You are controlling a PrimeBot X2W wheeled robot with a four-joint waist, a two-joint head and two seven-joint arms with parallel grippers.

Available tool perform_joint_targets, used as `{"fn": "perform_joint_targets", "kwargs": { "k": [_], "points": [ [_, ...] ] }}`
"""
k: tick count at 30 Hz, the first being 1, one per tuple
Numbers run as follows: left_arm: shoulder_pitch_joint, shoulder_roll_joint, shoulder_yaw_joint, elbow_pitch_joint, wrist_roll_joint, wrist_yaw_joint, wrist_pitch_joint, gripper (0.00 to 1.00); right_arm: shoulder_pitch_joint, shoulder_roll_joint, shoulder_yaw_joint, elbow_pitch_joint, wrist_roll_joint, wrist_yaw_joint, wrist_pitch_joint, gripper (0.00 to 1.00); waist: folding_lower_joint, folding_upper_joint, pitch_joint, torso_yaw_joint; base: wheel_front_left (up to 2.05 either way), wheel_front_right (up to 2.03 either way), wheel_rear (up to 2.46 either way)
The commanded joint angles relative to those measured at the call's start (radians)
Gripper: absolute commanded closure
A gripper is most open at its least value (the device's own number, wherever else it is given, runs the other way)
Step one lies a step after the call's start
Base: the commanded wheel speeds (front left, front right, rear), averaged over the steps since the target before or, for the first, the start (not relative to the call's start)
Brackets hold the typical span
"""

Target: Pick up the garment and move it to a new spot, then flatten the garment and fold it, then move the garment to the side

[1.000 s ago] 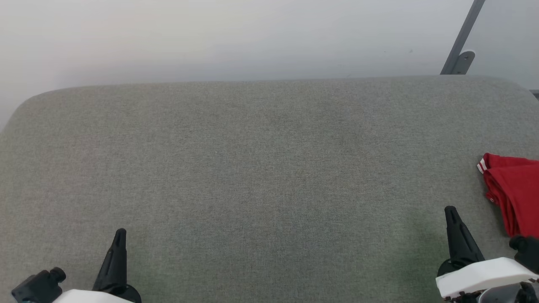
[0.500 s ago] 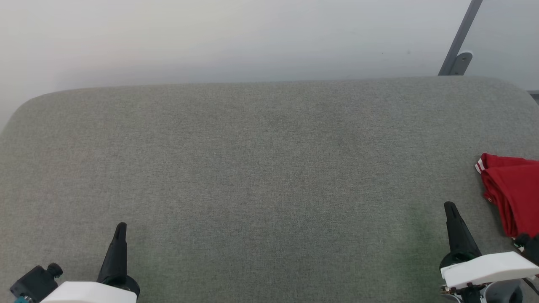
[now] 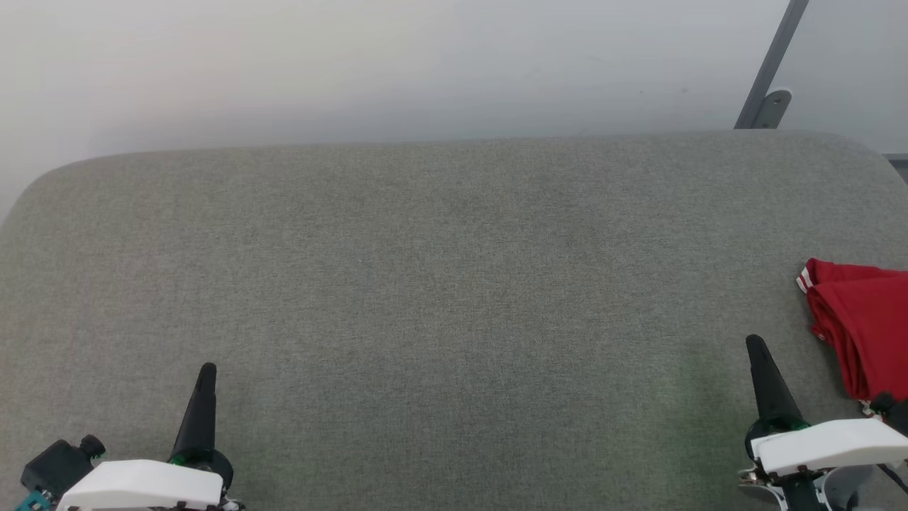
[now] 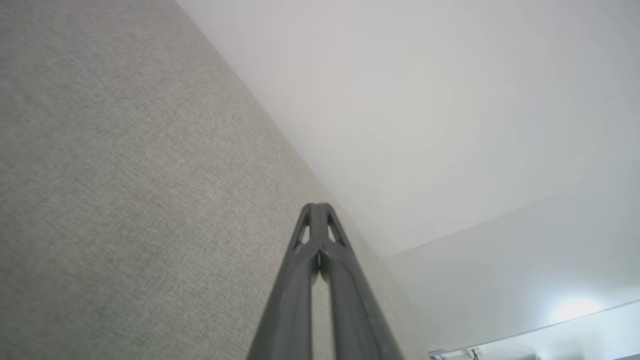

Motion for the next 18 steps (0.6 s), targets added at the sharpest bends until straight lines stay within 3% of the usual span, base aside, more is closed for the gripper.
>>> {"fn": "perform_joint_targets", "kwargs": {
  "k": [1, 18],
  "points": [
    [-0.023, 0.002, 0.01, -0.003, -0.034, 0.001, 0.008, 1.0, -0.026, 0.001, -0.003, -0.005, 0.034, 0.0, 0.008, 1.0, 0.0, -0.0001, -0.001, -0.001, 0.0, 0.0, 0.0],
    [-0.058, -0.027, 0.031, 0.022, -0.172, 0.001, 0.055, 1.0, -0.049, 0.005, -0.006, 0.019, 0.211, 0.0, 0.038, 1.0, 0.0, -0.0001, -0.007, -0.006, 0.0, 0.0, 0.0]
  ]
}}
